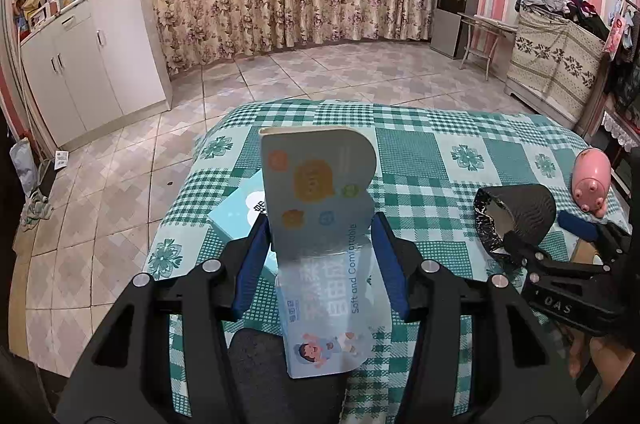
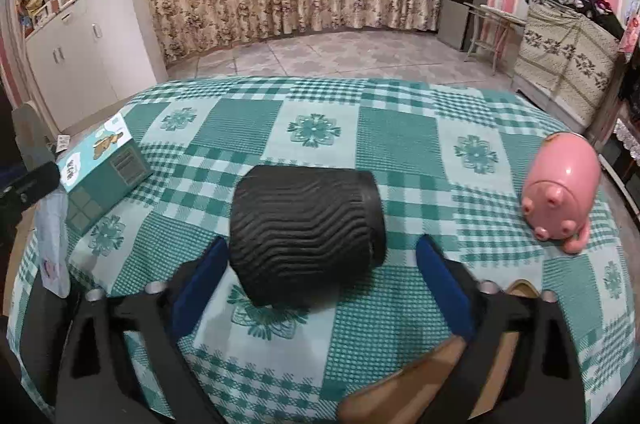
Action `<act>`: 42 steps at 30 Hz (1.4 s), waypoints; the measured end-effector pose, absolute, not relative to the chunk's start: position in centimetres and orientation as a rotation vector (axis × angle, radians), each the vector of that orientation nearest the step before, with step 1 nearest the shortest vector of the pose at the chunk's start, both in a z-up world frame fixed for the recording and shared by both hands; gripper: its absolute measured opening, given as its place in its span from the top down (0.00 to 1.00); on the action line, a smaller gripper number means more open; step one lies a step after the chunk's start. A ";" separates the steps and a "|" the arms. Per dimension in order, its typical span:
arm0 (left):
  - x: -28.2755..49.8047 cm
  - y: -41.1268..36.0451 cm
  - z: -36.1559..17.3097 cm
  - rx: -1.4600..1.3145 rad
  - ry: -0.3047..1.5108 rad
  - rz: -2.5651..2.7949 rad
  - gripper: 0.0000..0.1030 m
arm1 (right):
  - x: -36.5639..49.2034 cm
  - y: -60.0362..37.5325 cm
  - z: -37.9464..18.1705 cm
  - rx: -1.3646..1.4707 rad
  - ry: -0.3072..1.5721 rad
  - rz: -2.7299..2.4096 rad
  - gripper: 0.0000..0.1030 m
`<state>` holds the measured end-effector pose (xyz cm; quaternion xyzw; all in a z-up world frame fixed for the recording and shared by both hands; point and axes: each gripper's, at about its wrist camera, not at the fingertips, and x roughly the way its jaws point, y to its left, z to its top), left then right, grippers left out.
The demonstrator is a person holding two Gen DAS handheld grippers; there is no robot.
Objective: Collect trash
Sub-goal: 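Grasp the black ribbed cylinder with the right tool while the left holds the pad packet, then carry the pad packet and black cylinder over the blue basket with both tools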
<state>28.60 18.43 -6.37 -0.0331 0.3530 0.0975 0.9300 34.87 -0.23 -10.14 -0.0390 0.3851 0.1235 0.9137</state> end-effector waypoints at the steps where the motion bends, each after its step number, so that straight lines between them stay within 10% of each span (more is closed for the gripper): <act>1: 28.6 18.3 -6.4 -0.062 0.724 0.200 0.51 | 34.8 -0.2 -10.2 -0.090 0.797 0.260 0.27; 21: 26.5 7.3 -5.2 0.075 0.680 -0.010 0.51 | 19.0 -18.8 -2.7 -0.036 0.641 0.030 0.28; 42: 20.6 -20.3 -1.9 0.200 0.589 -0.433 0.51 | 5.8 -43.4 -1.7 0.141 0.556 -0.435 0.28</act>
